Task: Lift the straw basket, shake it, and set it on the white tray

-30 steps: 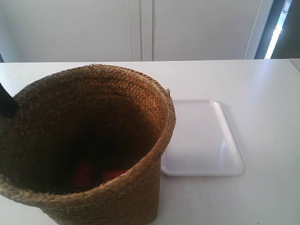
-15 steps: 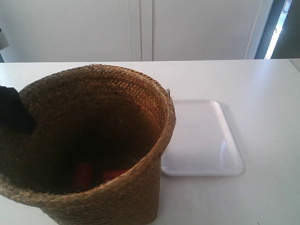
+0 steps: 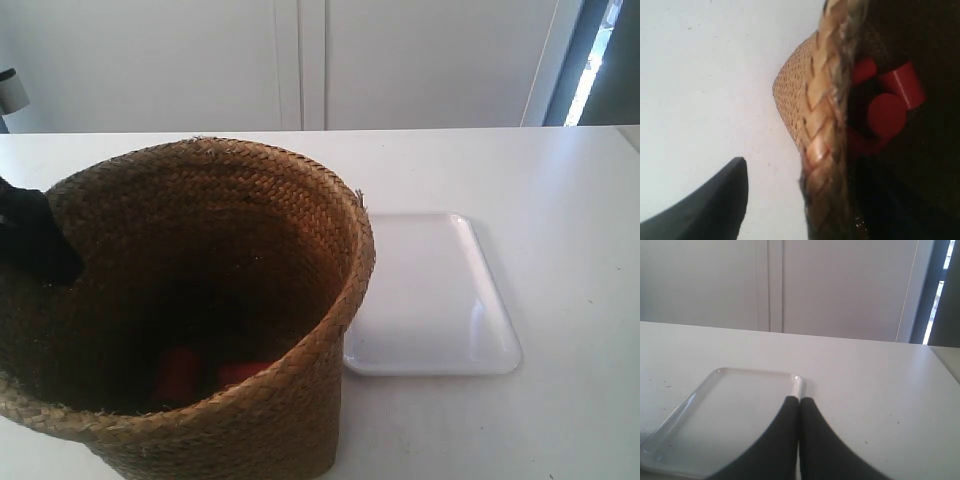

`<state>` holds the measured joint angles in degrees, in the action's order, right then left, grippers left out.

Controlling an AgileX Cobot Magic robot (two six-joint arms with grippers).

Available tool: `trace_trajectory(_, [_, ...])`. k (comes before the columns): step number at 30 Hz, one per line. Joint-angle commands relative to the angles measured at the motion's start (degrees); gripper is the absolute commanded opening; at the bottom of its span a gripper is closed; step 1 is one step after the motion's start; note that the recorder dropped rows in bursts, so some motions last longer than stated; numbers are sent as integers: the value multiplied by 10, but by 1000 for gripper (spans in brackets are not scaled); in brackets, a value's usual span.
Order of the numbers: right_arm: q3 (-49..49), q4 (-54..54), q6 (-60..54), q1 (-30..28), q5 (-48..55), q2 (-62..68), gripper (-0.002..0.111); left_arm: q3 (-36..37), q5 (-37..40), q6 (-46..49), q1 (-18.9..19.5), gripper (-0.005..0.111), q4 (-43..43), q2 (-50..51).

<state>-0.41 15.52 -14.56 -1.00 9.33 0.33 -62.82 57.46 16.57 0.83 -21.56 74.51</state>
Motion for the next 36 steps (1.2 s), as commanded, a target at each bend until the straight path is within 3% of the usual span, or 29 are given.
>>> trace_trajectory(1, [4,-2,2,-1,-4,-3,0,2,8,2,-3,66,-7,-1])
trace_trajectory(5, [4,16,0,-1,-60,-3,0,2,8,4,-3,66,-7,-1])
trace_trajectory(8, [4,182,271,-1,-160,-3,0,2,6,4,-3,66,-7,-1])
trace_trajectory(13, [4,192,513,-1,-288,-3,0,2,7,4,-3,66,-7,-1])
trace_trajectory(26, [4,192,520,-1,-327,-3,0,2,3,4,-3,66,-7,-1])
trace_trajectory(32, [-73,179,347,-1,-311,53,0,2,5,4,-3,66,-7,-1])
trace_trajectory(36, [-199,110,237,-1,-188,170,0,2,3,4,-3,66,-7,-1])
